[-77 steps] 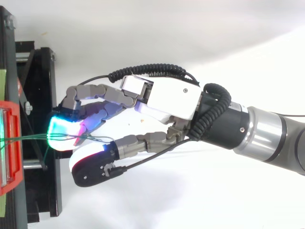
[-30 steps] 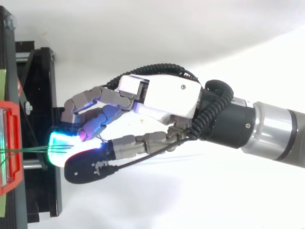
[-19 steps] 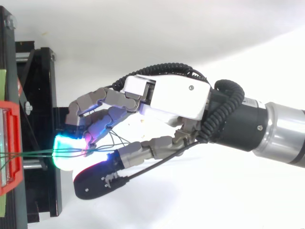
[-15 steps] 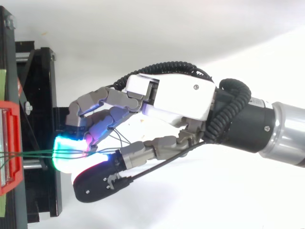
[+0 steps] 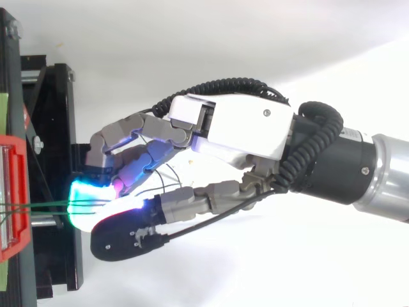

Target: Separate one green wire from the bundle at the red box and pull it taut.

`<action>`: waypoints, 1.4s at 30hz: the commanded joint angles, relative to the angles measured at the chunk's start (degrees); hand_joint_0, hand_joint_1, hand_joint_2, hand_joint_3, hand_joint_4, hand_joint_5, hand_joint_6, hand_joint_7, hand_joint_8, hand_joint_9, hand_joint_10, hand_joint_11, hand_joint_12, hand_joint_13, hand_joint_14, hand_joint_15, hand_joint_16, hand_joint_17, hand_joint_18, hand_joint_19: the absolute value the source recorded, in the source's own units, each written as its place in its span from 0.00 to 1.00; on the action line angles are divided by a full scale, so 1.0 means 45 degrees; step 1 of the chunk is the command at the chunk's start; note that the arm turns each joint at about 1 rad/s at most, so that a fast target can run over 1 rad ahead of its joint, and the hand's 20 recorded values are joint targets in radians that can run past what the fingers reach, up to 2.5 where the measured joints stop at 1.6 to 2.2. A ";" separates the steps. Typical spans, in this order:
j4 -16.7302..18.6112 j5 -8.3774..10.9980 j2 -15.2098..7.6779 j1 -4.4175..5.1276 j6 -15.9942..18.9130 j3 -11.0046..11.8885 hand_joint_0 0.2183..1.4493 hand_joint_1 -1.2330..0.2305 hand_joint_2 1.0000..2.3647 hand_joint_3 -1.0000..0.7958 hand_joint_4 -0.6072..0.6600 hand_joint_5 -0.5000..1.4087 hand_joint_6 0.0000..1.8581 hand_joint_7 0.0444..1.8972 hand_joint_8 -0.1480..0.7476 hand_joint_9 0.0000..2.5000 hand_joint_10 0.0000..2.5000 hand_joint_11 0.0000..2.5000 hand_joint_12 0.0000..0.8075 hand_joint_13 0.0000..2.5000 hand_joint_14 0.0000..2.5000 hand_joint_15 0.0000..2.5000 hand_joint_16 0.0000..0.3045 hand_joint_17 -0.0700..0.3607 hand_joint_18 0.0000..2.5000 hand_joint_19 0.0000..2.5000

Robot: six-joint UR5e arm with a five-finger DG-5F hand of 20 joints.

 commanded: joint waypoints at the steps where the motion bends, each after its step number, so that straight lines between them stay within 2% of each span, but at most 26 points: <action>1: -0.0155 0.0020 -0.0004 -0.0005 0.0000 0.0073 0.34 0.30 0.01 0.42 0.57 0.17 0.48 0.51 0.47 0.33 0.01 0.19 0.44 0.23 0.01 0.13 0.17 0.44 0.25 0.22; 6: -0.0428 0.0039 -0.0004 -0.0005 0.0020 0.0092 0.35 0.28 0.01 0.33 0.61 0.17 0.48 0.50 0.47 0.33 0.01 0.19 0.44 0.23 0.01 0.13 0.17 0.44 0.25 0.22; 7: -0.0448 0.0039 -0.0004 -0.0005 0.0020 0.0092 0.32 0.30 0.00 0.29 0.61 0.17 0.48 0.51 0.47 0.33 0.01 0.19 0.44 0.23 0.01 0.13 0.17 0.44 0.25 0.22; 10: -0.0526 0.0039 0.0015 0.0015 0.0020 0.0092 0.29 0.37 0.00 0.28 0.61 0.17 0.48 0.51 0.48 0.34 0.01 0.19 0.44 0.24 0.01 0.13 0.17 0.44 0.26 0.22; 13: -0.0506 0.0039 0.0015 0.0034 0.0020 0.0092 0.30 0.44 0.01 0.32 0.61 0.18 0.47 0.52 0.48 0.35 0.01 0.19 0.44 0.24 0.01 0.13 0.17 0.44 0.25 0.23; 18: -0.0506 0.0039 0.0015 0.0015 0.0020 0.0092 0.32 0.39 0.01 0.41 0.60 0.18 0.47 0.55 0.49 0.35 0.01 0.19 0.44 0.24 0.01 0.13 0.17 0.44 0.26 0.23; 24: -0.0526 0.0039 -0.0004 0.0034 0.0020 0.0092 0.33 0.34 0.02 0.44 0.57 0.18 0.48 0.54 0.49 0.35 0.01 0.19 0.45 0.24 0.01 0.13 0.17 0.44 0.26 0.23; 27: -0.0526 0.0039 0.0015 0.0015 0.0020 0.0092 0.34 0.30 0.01 0.39 0.59 0.17 0.49 0.52 0.47 0.34 0.01 0.19 0.44 0.24 0.01 0.13 0.17 0.44 0.26 0.23; 29: -0.0545 0.0039 0.0015 -0.0005 0.0020 0.0112 0.33 0.29 0.00 0.31 0.61 0.17 0.48 0.51 0.47 0.34 0.01 0.20 0.44 0.24 0.01 0.13 0.17 0.44 0.26 0.23; 33: -0.0897 0.0039 0.0015 -0.0044 0.0079 0.0248 0.27 0.41 0.00 0.28 0.61 0.18 0.48 0.51 0.48 0.35 0.01 0.19 0.45 0.24 0.01 0.13 0.18 0.45 0.27 0.23; 34: -0.0994 0.0020 0.0015 -0.0024 0.0079 0.0307 0.27 0.46 0.00 0.28 0.61 0.18 0.48 0.52 0.49 0.36 0.01 0.19 0.45 0.25 0.01 0.13 0.18 0.45 0.27 0.23; 36: -0.1561 0.0000 -0.0004 -0.0063 0.0098 0.0620 0.30 0.50 0.01 0.32 0.60 0.18 0.48 0.54 0.48 0.36 0.01 0.19 0.45 0.25 0.01 0.13 0.17 0.44 0.26 0.23; 42: -0.2186 -0.0019 0.0015 -0.0063 0.0098 0.0834 0.30 0.40 0.02 0.44 0.61 0.18 0.48 0.56 0.49 0.36 0.01 0.20 0.45 0.25 0.01 0.14 0.18 0.44 0.26 0.23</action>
